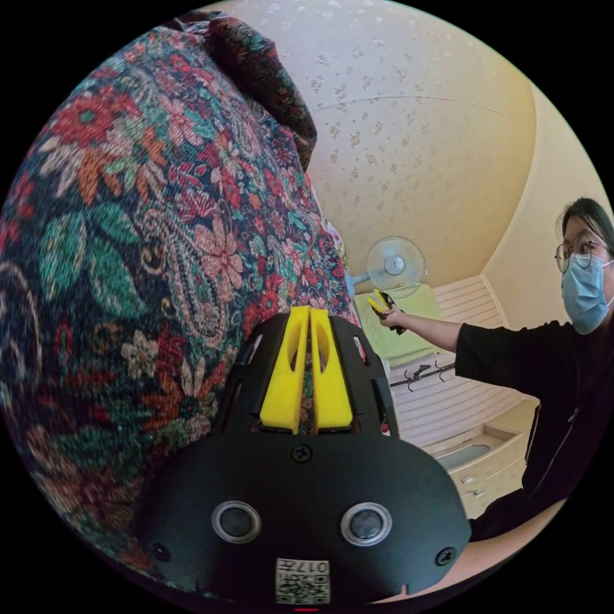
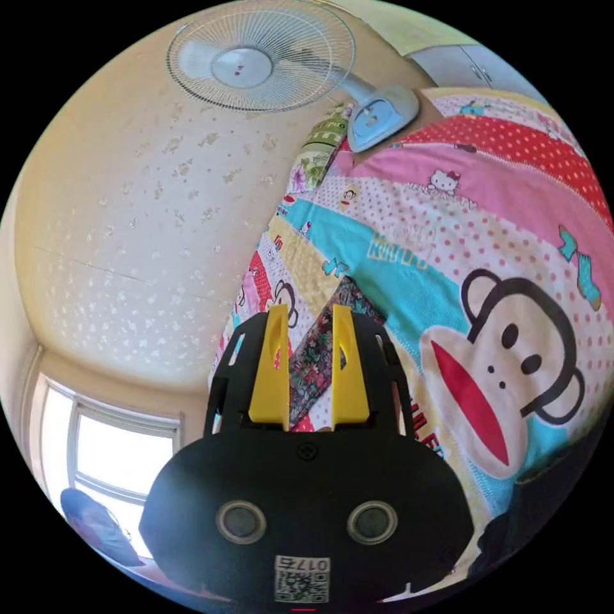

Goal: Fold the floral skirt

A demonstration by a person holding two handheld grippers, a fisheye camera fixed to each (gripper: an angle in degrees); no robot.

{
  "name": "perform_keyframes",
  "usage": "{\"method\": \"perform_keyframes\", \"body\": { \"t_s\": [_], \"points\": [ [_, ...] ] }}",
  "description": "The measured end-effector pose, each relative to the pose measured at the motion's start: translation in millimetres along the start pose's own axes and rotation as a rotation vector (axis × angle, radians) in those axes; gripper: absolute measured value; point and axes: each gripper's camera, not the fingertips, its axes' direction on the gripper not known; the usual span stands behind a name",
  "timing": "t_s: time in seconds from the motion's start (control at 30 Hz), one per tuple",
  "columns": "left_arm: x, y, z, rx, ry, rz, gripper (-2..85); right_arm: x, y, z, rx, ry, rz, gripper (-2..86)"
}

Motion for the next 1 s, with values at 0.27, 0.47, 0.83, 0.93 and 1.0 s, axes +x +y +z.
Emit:
{"method": "perform_keyframes", "body": {
  "t_s": [0.27,0.47,0.83,0.93,1.0],
  "points": [
    [3.4,-6.9,3.9,0.0,0.003,-0.002,-0.6,80.2,39.4,55.2,0.125,-0.136,0.205,10.4],
    [4.2,-11.3,6.2,0.001,0.011,0.005,-0.7,75.2,15.9,85.8,0.13,-0.014,0.146,4.9],
    [5.8,-21.1,8.6,-0.003,0.0,-0.006,-0.6,-10.2,-51.1,46.4,-0.096,0.066,-0.208,2.5],
    [5.4,-23.3,8.2,-0.003,0.002,-0.005,-0.6,35.2,-59.5,41.5,-0.204,0.243,-0.11,2.3],
    [4.8,-24.9,7.6,-0.002,0.004,-0.004,-0.6,83.4,-62.3,37.9,-0.2,0.091,0.102,2.3]
  ]
}}
